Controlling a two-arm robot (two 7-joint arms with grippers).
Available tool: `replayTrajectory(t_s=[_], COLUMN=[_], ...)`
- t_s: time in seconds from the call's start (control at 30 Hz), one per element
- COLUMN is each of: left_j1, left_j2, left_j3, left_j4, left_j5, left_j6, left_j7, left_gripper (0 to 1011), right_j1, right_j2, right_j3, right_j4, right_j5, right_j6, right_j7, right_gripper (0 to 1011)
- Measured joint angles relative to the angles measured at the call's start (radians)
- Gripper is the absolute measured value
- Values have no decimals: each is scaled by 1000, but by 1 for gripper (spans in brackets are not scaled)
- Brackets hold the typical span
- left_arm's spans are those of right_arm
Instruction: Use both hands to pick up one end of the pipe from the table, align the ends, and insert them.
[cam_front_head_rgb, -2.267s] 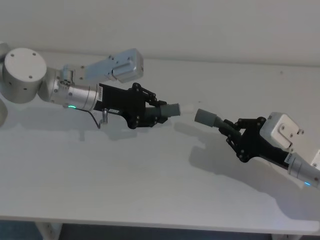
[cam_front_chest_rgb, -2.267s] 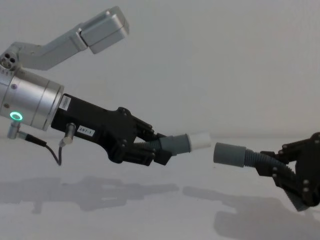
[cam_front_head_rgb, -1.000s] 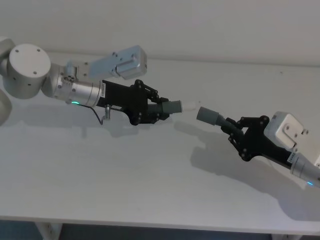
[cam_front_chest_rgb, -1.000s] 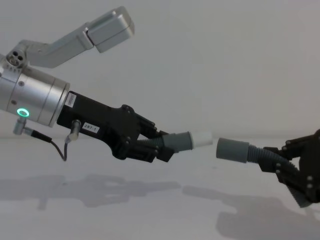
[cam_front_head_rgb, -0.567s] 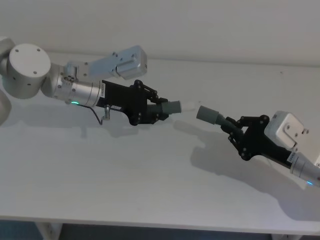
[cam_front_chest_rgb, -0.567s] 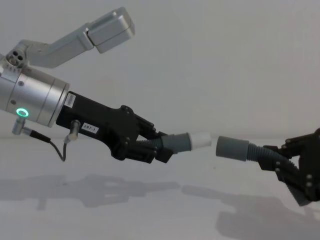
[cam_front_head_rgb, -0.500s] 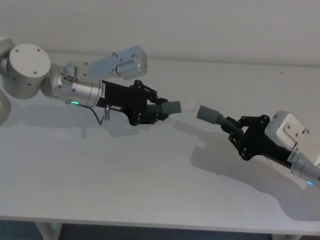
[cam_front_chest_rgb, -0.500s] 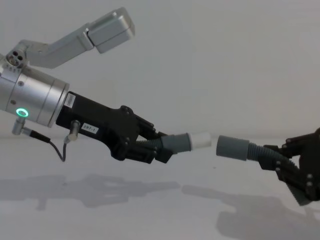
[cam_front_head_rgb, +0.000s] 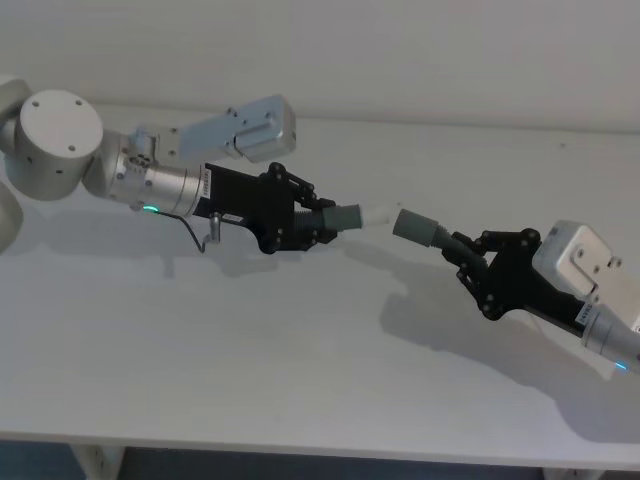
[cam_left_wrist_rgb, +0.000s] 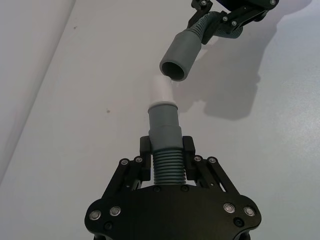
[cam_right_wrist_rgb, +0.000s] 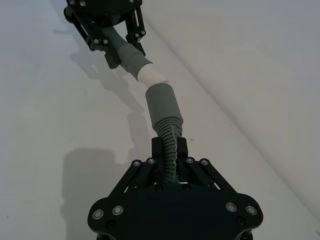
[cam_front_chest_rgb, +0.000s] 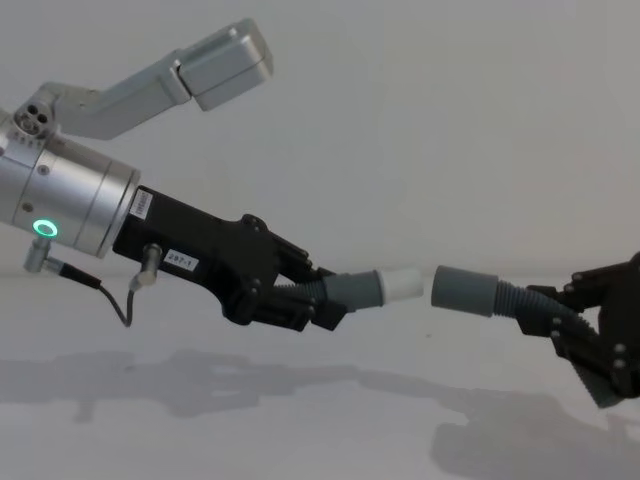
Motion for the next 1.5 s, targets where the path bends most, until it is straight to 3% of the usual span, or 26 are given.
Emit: replayTrajectory(t_s=[1.5], left_j1=[16], left_j2=[18], left_j3=[-6], left_j4=[-26], left_j5=[-14], left_j6=[-3], left_j7=[-6], left_gripper=[360], right_j1=[33], right_j2=[-22], right_j3=[-32], right_j4=[2], right_j5=[-32], right_j6=[34], right_j7=[-6], right_gripper=[155])
